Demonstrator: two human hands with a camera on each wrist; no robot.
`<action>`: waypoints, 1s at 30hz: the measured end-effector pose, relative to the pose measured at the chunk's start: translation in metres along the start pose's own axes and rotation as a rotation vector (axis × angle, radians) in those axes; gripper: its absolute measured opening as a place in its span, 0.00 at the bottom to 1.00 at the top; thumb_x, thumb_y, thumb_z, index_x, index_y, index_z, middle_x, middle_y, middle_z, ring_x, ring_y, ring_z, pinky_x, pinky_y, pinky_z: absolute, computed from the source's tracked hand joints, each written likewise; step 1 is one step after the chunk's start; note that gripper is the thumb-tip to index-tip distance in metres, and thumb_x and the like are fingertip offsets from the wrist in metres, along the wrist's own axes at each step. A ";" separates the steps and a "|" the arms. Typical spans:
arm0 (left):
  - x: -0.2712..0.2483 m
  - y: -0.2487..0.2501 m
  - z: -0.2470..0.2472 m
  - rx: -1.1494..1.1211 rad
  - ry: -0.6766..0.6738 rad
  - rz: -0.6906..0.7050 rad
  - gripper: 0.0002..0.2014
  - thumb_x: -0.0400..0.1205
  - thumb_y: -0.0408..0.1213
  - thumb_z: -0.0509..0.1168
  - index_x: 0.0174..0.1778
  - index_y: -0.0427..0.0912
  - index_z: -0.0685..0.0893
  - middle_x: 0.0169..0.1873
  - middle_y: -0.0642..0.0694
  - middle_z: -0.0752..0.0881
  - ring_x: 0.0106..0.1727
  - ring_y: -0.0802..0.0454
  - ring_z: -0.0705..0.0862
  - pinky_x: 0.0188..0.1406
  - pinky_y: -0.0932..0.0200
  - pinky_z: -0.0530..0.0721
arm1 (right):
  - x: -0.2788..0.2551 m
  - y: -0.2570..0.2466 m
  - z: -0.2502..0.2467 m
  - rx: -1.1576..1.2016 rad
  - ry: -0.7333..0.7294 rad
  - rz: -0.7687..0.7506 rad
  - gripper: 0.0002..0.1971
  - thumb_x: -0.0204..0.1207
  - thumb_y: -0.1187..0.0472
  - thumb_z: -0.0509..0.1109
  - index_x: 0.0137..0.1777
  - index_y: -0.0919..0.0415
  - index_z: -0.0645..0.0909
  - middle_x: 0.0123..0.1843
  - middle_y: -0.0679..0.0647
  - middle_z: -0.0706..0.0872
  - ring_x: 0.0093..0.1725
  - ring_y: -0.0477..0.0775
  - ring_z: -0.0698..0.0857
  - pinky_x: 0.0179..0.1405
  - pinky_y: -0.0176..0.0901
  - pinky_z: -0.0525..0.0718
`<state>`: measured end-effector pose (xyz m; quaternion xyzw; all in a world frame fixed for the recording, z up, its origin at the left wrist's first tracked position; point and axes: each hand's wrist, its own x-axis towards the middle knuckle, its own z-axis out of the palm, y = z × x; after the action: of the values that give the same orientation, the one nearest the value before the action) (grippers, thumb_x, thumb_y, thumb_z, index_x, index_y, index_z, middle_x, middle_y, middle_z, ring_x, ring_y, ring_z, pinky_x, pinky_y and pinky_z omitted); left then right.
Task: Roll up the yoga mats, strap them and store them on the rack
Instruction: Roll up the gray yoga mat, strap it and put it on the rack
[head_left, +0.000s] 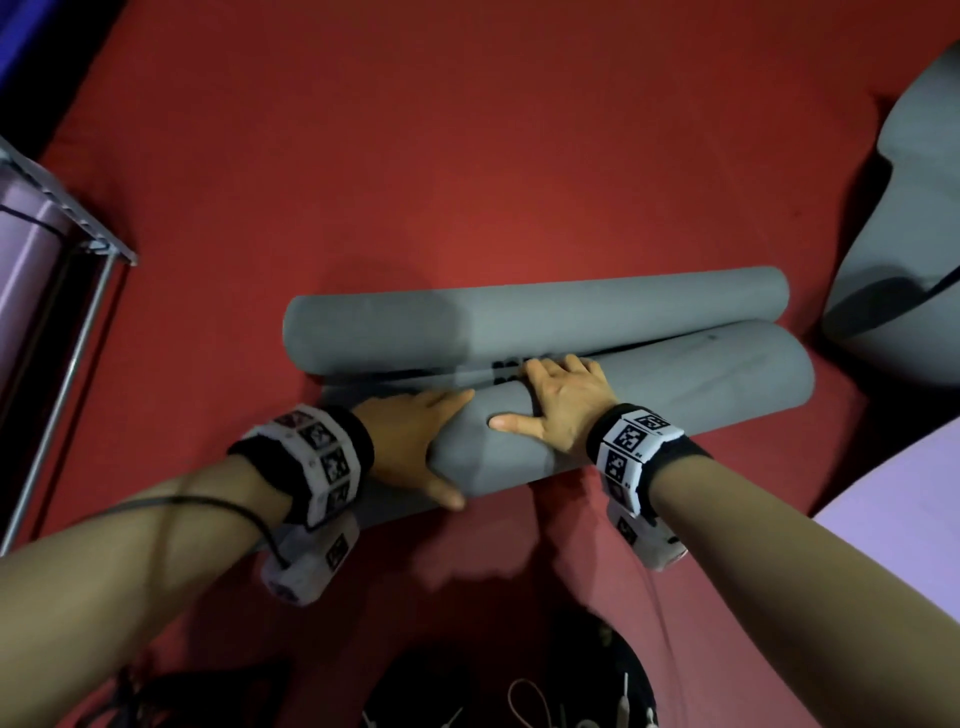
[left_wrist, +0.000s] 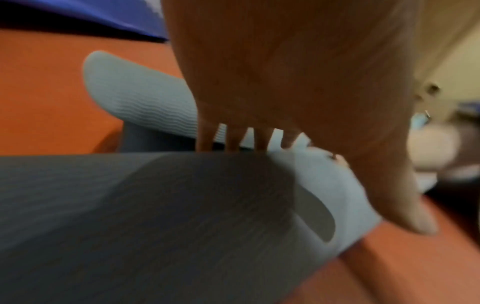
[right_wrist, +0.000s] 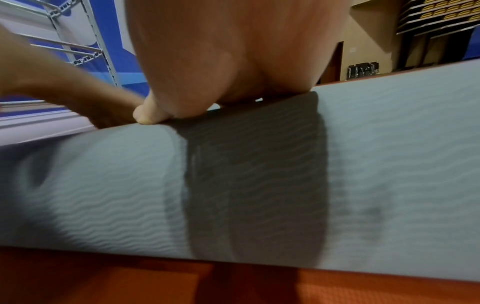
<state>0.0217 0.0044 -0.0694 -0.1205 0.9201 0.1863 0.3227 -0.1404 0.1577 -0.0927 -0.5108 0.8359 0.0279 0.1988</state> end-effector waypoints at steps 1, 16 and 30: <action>0.000 -0.004 0.009 0.096 -0.020 -0.026 0.67 0.59 0.75 0.71 0.83 0.56 0.33 0.84 0.49 0.54 0.82 0.44 0.61 0.78 0.44 0.66 | -0.001 0.001 0.001 0.007 0.005 -0.006 0.54 0.54 0.16 0.37 0.67 0.55 0.72 0.69 0.54 0.80 0.68 0.61 0.72 0.71 0.55 0.62; -0.031 0.016 0.046 0.072 -0.007 0.071 0.62 0.57 0.70 0.74 0.81 0.65 0.40 0.74 0.53 0.74 0.71 0.47 0.78 0.66 0.51 0.78 | -0.062 0.006 0.024 -0.053 -0.071 -0.158 0.58 0.48 0.13 0.55 0.75 0.49 0.69 0.69 0.48 0.78 0.68 0.56 0.73 0.73 0.52 0.63; -0.009 0.005 0.044 -0.169 -0.169 -0.004 0.58 0.65 0.67 0.75 0.83 0.60 0.45 0.83 0.52 0.47 0.84 0.44 0.48 0.82 0.39 0.55 | -0.090 -0.013 0.066 0.021 0.283 -0.210 0.50 0.59 0.22 0.66 0.74 0.58 0.75 0.70 0.57 0.78 0.71 0.63 0.73 0.78 0.67 0.57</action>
<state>0.0508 0.0284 -0.0943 -0.1329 0.8704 0.2723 0.3881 -0.0736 0.2441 -0.1184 -0.5921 0.7978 -0.0740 0.0861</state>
